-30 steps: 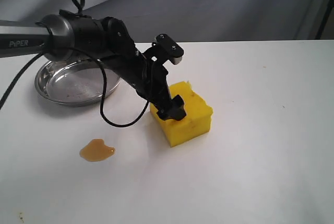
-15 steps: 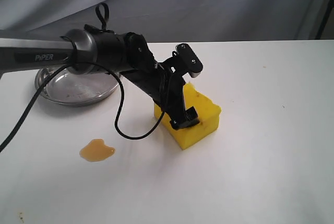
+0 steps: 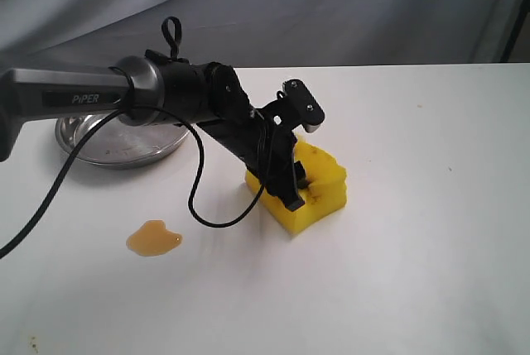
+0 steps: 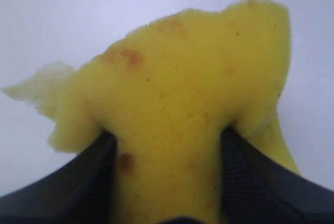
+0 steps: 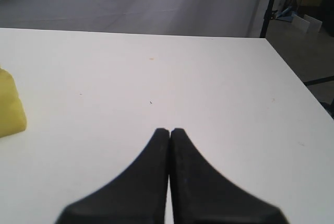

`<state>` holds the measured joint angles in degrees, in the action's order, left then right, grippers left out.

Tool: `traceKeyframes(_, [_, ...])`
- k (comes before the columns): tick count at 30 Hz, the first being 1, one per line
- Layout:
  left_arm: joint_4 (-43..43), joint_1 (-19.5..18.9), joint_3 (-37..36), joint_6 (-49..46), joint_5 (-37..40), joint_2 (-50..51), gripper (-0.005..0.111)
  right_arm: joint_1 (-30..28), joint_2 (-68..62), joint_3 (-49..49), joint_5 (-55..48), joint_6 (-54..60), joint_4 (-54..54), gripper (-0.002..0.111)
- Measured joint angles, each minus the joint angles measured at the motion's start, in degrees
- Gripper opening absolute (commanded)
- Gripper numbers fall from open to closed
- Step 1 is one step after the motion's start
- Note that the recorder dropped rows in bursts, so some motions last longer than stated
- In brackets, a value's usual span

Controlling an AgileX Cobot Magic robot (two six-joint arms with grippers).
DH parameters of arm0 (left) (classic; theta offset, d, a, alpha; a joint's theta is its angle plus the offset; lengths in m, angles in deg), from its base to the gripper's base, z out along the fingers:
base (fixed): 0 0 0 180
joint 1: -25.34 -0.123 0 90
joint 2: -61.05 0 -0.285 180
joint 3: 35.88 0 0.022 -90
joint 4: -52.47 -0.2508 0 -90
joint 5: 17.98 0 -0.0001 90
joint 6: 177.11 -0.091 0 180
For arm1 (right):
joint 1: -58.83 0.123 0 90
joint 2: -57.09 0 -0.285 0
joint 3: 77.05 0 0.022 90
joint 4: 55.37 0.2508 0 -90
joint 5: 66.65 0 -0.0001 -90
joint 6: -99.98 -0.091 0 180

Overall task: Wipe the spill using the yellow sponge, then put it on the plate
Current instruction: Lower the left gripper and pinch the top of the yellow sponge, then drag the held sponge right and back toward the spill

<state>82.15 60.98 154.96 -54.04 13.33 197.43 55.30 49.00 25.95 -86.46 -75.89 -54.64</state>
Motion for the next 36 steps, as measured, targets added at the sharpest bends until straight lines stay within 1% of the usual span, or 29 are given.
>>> traceKeyframes(12, [-0.21, 0.0, 0.14, 0.0, 0.0, -0.12, 0.0, 0.0, 0.0, 0.0, 0.0, 0.0, 0.0, 0.0])
traceKeyframes(24, [-1.84, 0.0, -0.22, -0.11, 2.56, -4.63, 0.0, 0.0, 0.0, 0.0, 0.0, 0.0, 0.0, 0.0])
traceKeyframes(30, [-1.84, 0.0, -0.44, -0.11, 6.67, -4.63, 0.0, 0.0, 0.0, 0.0, 0.0, 0.0, 0.0, 0.0])
traceKeyframes(36, [-1.84, 0.0, -0.44, -0.11, 13.28, -4.63, 0.0, 0.0, 0.0, 0.0, 0.0, 0.0, 0.0, 0.0])
